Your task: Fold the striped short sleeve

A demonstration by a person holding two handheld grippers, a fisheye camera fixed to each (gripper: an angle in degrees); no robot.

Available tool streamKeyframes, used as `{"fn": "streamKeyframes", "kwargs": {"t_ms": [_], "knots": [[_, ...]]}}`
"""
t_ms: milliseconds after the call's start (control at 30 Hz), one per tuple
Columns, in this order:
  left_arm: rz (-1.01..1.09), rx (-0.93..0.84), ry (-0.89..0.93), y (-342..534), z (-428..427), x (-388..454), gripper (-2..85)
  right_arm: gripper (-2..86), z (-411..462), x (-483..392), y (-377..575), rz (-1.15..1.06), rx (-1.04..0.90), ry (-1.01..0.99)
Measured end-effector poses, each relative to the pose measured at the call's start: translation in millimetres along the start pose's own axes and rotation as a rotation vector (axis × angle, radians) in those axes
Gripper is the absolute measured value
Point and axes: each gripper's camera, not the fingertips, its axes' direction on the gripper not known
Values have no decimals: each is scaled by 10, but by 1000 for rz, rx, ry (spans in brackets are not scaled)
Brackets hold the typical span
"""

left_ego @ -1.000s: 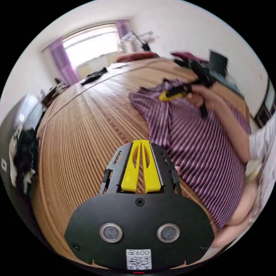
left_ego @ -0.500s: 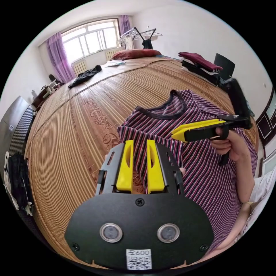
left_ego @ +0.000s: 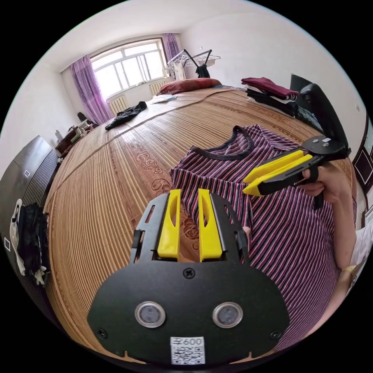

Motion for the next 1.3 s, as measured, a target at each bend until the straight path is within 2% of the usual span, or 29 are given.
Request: {"fn": "streamKeyframes", "kwargs": {"t_ms": [167,467,600,733,867,1100,1167,1300], "knots": [[11,1,-35,62,4,81,68,-6,127,-82,153,-54,6,38],[62,13,-117,-13,-14,299,63,-8,-133,123,421,-74,41,-117],[75,74,-147,2,-127,346,70,-8,-79,204,507,-79,-8,-74],[0,171,-71,9,-327,104,70,-8,122,259,544,-76,-53,-20],[-106,183,2,-180,-305,-186,57,-8,149,243,575,-90,-35,20],[-145,85,186,-856,56,-419,25,-7,23,351,621,-90,17,-23],[-107,18,182,-1000,175,-389,22,-7,-42,365,634,-96,39,-30],[10,-139,43,-1167,421,-260,15,-8,-87,397,626,-100,35,-46]]}}
